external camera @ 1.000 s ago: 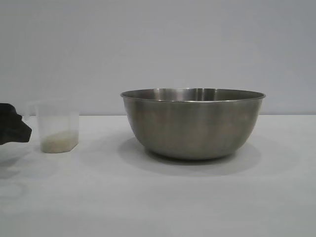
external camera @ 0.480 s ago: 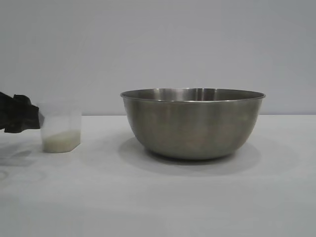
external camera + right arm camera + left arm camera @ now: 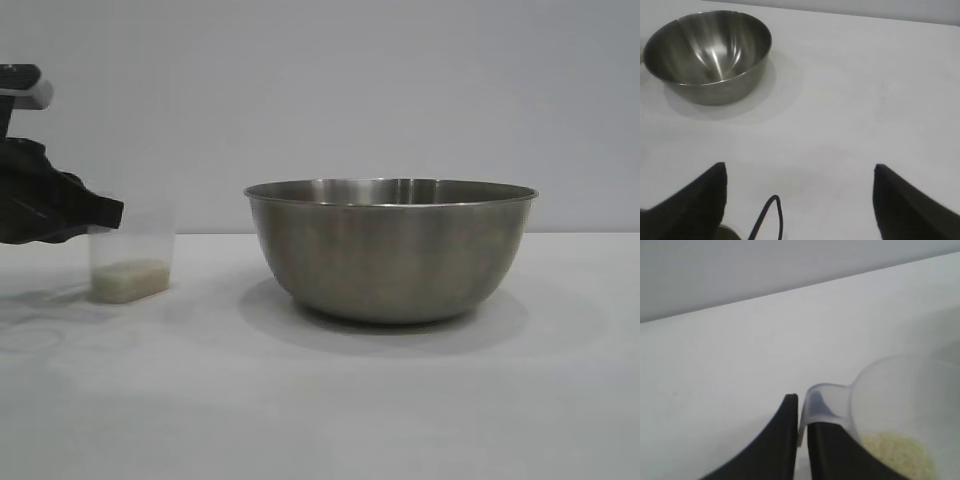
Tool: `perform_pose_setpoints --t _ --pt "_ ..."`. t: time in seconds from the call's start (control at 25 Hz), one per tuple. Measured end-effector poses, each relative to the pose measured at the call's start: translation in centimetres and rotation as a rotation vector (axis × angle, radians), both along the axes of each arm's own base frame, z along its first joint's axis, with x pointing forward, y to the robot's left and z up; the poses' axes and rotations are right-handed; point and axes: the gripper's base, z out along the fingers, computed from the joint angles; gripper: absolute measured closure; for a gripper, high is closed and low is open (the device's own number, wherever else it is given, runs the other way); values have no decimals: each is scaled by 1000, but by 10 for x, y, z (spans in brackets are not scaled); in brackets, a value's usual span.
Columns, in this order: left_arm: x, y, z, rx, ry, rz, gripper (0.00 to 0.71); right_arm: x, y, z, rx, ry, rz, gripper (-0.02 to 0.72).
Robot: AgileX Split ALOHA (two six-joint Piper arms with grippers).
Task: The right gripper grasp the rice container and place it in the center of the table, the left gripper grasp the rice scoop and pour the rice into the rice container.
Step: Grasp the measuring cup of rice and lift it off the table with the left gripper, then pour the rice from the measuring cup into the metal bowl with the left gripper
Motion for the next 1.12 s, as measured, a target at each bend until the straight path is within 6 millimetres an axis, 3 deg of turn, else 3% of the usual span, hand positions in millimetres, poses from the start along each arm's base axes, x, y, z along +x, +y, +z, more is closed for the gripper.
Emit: perform_pose_setpoints --t 0.4,0.6,0.8,1.12 --pt "18 -17 73 108 -306 -152 710 0 0 0 0 0 0 165" --pt "25 -48 99 270 -509 -305 710 0 0 0 0 0 0 165" --pt "24 -80 110 486 -671 -450 710 0 0 0 2 1 -3 165" --pt "7 -120 97 906 -883 -636 710 0 0 0 4 1 -4 165"
